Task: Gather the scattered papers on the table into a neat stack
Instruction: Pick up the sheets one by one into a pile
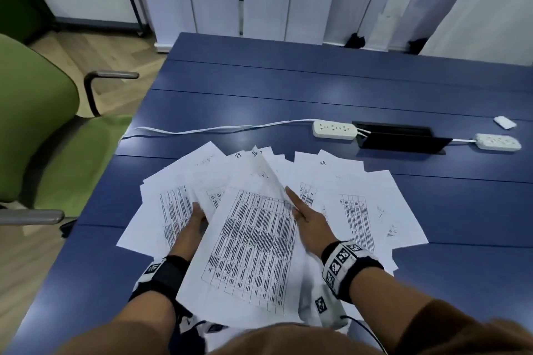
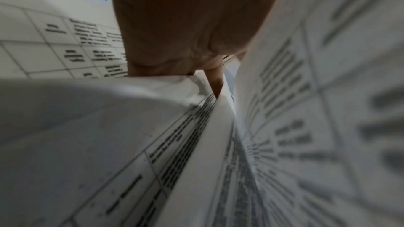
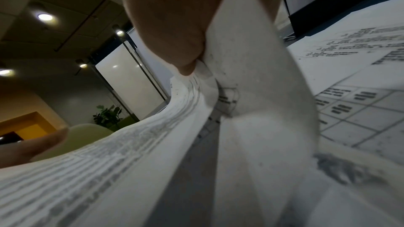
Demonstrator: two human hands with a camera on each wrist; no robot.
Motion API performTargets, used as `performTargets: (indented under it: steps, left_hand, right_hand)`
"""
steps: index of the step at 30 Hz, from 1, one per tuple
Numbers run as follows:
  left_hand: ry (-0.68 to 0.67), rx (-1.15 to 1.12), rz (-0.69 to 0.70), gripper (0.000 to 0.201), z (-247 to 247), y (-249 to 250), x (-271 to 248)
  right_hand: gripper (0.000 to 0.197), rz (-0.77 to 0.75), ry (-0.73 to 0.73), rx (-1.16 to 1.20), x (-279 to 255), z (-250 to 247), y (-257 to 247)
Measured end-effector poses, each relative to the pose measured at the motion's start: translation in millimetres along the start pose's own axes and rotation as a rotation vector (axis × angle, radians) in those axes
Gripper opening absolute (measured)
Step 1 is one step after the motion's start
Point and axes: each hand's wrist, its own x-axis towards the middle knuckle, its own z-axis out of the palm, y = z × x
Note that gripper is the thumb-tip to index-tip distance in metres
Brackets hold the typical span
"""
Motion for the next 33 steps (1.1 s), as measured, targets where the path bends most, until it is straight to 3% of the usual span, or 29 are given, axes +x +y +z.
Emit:
performTargets:
  steps: [2,4,5,7,10,13,15,16,18,20,21,23,26,28,29,33]
  left_hand:
    - [-0.018,0.102,-0.042,0.079,-6.0,-5.8,7.6]
    - [0.070,0.142,-0.037,0.064,-5.1,-11.5,14.7]
    - [0.158,0.180,-0.001,0.051,-4.3,-12.3,17.7]
    - [0.161,0.203,0.013,0.036,0.9,-10.7,17.2]
    - [0.221,0.251,0.035,0.042,3.8,-12.8,18.4]
    - [0.242,0.205,0.005,0.044,6.8,-13.3,18.2]
    - [0.250,0.189,0.060,0.040,9.4,-12.5,18.4]
    - [0.253,0.153,0.084,0.043,9.8,-14.1,19.1]
    - [0.240,0.076,0.125,0.072,10.1,-22.0,20.7]
    - [0.236,0.082,0.128,0.112,6.0,-34.2,21.6]
    - [0.234,0.107,0.118,0.121,4.3,-38.5,20.2]
    - [0.208,0.195,0.104,0.123,5.5,-45.1,17.9]
    - [0.203,0.312,0.095,0.120,12.9,-49.5,15.1]
    - [0.192,0.344,0.102,0.115,17.2,-48.3,14.7]
    - [0.191,0.353,0.095,0.111,17.1,-47.9,15.8]
    - [0.176,0.343,0.080,0.101,12.3,-46.6,19.2]
  right_hand:
    - [0.042,-0.002,-0.029,-0.041,2.1,3.5,0.7]
    - [0.039,-0.023,-0.036,-0.188,6.1,5.7,1.5]
    - [0.040,-0.021,0.006,-0.249,9.3,4.8,1.8]
    - [0.037,-0.006,0.151,-0.309,19.3,-2.2,3.4]
    - [0.023,0.011,0.283,-0.383,34.2,-22.3,-5.6]
    - [0.021,0.073,0.280,-0.323,45.8,-31.4,-13.7]
    - [0.021,0.095,0.247,-0.228,47.5,-24.5,-12.3]
    - [0.021,0.103,0.220,-0.186,46.5,-18.8,-11.0]
    - [0.018,0.143,0.171,-0.107,42.0,-12.2,-8.3]
    - [0.025,0.214,0.178,0.040,37.5,-14.5,-3.5]
    - [0.031,0.242,0.226,0.117,34.7,-19.4,1.0]
    - [0.039,0.318,0.412,0.098,27.8,-40.7,20.1]
    - [0.055,0.650,0.629,-0.212,5.3,-90.1,52.7]
    - [0.072,0.855,0.623,-0.296,-13.6,-115.3,70.4]
    - [0.079,0.887,0.585,-0.301,-19.3,-122.5,78.2]
    - [0.074,0.708,0.400,0.020,-27.5,-120.6,79.8]
